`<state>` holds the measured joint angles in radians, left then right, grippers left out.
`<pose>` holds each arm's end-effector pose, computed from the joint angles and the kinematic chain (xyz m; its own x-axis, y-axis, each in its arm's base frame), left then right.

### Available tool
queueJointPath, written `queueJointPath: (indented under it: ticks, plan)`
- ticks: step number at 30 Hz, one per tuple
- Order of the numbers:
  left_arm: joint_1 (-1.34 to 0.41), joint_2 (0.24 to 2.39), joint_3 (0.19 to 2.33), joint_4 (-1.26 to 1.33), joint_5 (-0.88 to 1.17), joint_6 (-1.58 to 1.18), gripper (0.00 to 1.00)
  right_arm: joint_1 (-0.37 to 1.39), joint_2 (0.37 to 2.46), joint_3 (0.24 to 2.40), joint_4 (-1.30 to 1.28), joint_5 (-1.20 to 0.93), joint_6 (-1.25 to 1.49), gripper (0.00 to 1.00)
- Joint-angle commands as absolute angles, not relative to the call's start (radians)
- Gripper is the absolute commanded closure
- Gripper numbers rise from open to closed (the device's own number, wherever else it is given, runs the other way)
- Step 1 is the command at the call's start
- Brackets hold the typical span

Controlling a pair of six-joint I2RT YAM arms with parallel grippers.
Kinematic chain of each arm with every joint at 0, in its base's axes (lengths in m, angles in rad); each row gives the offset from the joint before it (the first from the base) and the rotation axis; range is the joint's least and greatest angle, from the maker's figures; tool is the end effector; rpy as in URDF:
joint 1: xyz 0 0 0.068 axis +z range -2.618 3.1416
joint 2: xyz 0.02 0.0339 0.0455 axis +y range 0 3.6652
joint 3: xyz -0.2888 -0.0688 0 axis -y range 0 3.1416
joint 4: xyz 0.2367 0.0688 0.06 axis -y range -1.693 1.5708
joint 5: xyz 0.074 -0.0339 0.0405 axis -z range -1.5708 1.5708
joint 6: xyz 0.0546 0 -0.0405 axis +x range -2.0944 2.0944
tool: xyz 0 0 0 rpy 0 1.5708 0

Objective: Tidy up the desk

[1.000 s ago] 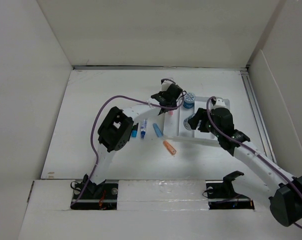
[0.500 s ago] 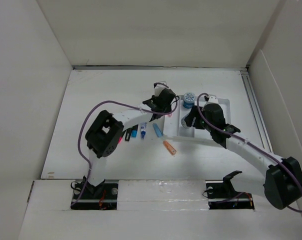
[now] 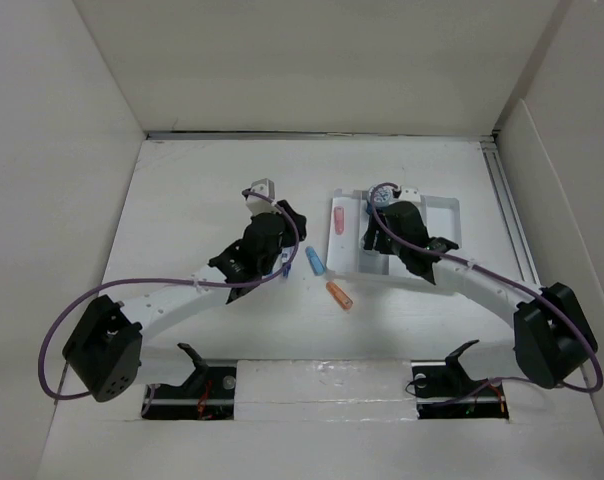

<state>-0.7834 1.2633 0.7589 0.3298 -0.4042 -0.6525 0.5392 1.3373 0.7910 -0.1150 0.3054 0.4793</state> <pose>0.2214 -0.1902 0.3053 -0.3251 -0.4641 -0.8240 0.2228 0.8092 -0.5437 0.2539 0.1328 0.2453 -0.5995 0.1538 -0.7854 -0.0108 0.9797 0.2001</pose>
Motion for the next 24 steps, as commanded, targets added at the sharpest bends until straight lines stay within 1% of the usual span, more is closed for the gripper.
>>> queueJointPath:
  ticks: [1, 6, 8, 9, 10, 12, 13, 15, 20, 21, 22, 23, 24]
  plan:
    - [-0.782, 1.18, 0.709, 0.374, -0.428, -0.65, 0.7, 0.558, 1.339, 0.841, -0.12, 0.413, 0.498, 0.6]
    - [-0.782, 1.109, 0.669, 0.396, -0.428, -0.627, 0.69, 0.581, 1.394, 0.874, -0.176, 0.471, 0.526, 0.6]
    - [-0.782, 1.098, 0.661, 0.408, -0.423, -0.621, 0.69, 0.591, 1.417, 0.885, -0.181, 0.471, 0.526, 0.57]
    - [-0.782, 1.091, 0.638, 0.425, -0.422, -0.615, 0.69, 0.591, 1.439, 0.902, -0.19, 0.462, 0.528, 0.46]
    - [-0.782, 1.091, 0.638, 0.433, -0.423, -0.615, 0.69, 0.591, 1.439, 0.902, -0.19, 0.462, 0.528, 0.46]
    - [-0.782, 1.091, 0.63, 0.436, -0.429, -0.598, 0.69, 0.601, 1.443, 0.91, -0.196, 0.457, 0.534, 0.33]
    - [-0.782, 1.091, 0.627, 0.427, -0.439, -0.594, 0.69, 0.601, 1.44, 0.916, -0.196, 0.453, 0.532, 0.23]
    - [-0.782, 1.091, 0.62, 0.428, -0.443, -0.58, 0.68, 0.601, 1.425, 0.925, -0.216, 0.453, 0.532, 0.14]
    - [-0.782, 1.072, 0.603, 0.448, -0.436, -0.568, 0.68, 0.623, 1.31, 0.937, -0.27, 0.454, 0.535, 0.11]
    - [-0.782, 1.069, 0.597, 0.451, -0.433, -0.568, 0.68, 0.643, 1.292, 0.939, -0.297, 0.446, 0.537, 0.13]
    - [-0.782, 1.065, 0.592, 0.459, -0.427, -0.568, 0.68, 0.658, 1.272, 0.934, -0.31, 0.446, 0.538, 0.19]
    - [-0.782, 1.057, 0.589, 0.46, -0.426, -0.568, 0.68, 0.675, 1.253, 0.925, -0.32, 0.448, 0.54, 0.34]
    - [-0.782, 1.054, 0.584, 0.46, -0.428, -0.568, 0.68, 0.705, 1.214, 0.896, -0.343, 0.439, 0.558, 0.69]
